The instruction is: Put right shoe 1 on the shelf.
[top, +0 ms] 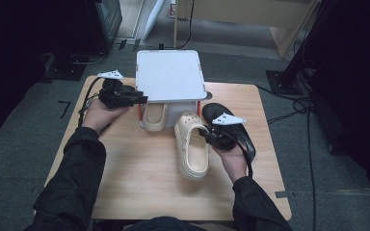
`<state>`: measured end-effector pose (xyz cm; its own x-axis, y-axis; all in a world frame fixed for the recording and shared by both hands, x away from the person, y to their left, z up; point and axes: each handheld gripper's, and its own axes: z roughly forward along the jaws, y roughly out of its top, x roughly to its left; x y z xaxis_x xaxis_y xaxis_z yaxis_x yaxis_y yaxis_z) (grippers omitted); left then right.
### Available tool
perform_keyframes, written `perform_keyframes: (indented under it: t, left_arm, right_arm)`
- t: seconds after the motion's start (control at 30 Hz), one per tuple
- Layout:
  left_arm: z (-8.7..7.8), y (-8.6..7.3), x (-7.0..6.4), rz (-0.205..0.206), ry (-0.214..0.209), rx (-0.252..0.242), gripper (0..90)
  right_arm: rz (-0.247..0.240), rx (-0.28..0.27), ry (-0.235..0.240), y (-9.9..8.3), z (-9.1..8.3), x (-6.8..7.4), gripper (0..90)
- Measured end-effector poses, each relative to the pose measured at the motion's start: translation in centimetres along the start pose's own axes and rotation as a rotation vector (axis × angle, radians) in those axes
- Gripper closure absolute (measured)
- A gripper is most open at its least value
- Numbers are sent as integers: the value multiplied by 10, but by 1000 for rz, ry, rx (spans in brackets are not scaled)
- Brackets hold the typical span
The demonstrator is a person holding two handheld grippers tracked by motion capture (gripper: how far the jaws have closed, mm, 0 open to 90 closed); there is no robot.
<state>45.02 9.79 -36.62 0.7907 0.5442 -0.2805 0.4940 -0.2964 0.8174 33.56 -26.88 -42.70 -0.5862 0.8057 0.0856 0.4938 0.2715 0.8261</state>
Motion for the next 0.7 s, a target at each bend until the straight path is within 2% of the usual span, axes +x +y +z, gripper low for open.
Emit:
perform_keyframes:
  t: [0.17,0.33,0.7]
  left_arm:
    - [0,1,-2,-11,6,6,616]
    - [1,1,-3,-13,13,8,618]
    - [1,1,-3,-10,17,8,619]
  right_arm:
    - [-30,13,-13,8,10,3,753]
    - [-48,23,-27,16,19,-1,753]
    - [-84,36,-86,29,42,-6,752]
